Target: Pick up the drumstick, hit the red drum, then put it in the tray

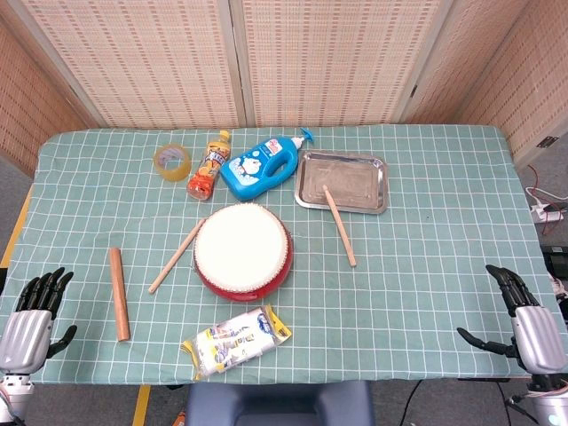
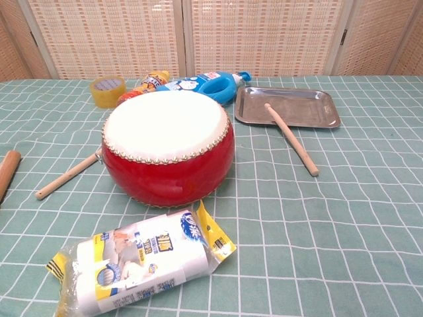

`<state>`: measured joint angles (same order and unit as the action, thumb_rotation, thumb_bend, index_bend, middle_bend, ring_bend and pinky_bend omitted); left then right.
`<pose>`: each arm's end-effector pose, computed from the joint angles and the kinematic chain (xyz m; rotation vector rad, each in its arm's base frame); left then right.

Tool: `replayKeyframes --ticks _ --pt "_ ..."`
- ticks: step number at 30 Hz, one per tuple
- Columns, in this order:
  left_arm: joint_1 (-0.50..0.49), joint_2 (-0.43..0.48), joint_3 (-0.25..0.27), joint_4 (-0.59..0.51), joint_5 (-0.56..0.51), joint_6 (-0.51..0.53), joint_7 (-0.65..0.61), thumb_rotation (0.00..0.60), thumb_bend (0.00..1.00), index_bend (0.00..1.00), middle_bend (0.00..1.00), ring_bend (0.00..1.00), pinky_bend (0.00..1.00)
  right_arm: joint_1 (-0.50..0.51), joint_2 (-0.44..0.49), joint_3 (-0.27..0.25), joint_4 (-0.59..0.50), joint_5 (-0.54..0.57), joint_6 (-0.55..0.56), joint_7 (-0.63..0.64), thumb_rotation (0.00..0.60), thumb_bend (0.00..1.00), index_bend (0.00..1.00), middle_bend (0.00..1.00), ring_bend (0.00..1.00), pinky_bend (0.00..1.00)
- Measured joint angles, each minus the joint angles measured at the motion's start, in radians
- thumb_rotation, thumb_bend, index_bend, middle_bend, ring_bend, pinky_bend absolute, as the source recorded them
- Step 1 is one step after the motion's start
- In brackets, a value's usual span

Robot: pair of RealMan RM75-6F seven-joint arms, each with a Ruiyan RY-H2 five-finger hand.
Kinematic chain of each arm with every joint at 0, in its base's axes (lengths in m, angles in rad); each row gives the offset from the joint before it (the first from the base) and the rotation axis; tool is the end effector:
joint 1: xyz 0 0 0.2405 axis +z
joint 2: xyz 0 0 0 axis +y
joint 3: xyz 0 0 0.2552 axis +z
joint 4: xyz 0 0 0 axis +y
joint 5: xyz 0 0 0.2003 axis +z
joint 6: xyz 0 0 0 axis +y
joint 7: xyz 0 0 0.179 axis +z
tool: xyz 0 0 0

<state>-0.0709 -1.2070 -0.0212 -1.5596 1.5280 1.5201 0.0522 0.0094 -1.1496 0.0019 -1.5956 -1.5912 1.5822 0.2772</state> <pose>-0.3072 0.2053 0.1429 -1.4024 -0.8839 -0.9012 -0.3042 -0.1822 0.1609 1.2826 -1.1005 1.1477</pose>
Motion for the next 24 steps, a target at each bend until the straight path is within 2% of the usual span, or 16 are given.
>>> replayKeyframes --ticks 8,10,13,19,24 --pt "-0.002 -0.004 0.0 0.0 -0.002 -0.007 0.008 0.6 0.24 0.0 0.0 0.0 0.0 0.015 0.003 0.013 -0.01 0.027 -0.041 0.013 0.453 0.0 0.14 0.16 0.15 0.36" --pt "-0.002 -0.004 0.0 0.0 -0.006 -0.009 0.008 0.6 0.23 0.0 0.0 0.0 0.0 0.027 0.005 0.026 -0.021 0.043 -0.057 0.021 0.454 0.01 0.11 0.18 0.16 0.38" --pt "-0.002 -0.003 -0.002 -0.001 -0.007 -0.01 0.01 0.6 0.24 0.0 0.0 0.0 0.0 0.06 0.008 0.052 -0.04 0.064 -0.1 0.023 0.454 0.09 0.05 0.2 0.16 0.38" --pt "-0.004 -0.005 -0.003 -0.001 -0.014 -0.017 0.013 0.6 0.23 0.0 0.0 0.0 0.0 0.177 0.006 0.106 -0.07 0.119 -0.27 -0.027 0.454 0.21 0.03 0.22 0.16 0.38" --pt "-0.004 -0.008 -0.002 0.002 -0.027 -0.03 0.015 0.6 0.23 0.0 0.0 0.0 0.0 0.324 -0.039 0.159 -0.055 0.233 -0.498 -0.095 0.453 0.39 0.0 0.22 0.16 0.39"
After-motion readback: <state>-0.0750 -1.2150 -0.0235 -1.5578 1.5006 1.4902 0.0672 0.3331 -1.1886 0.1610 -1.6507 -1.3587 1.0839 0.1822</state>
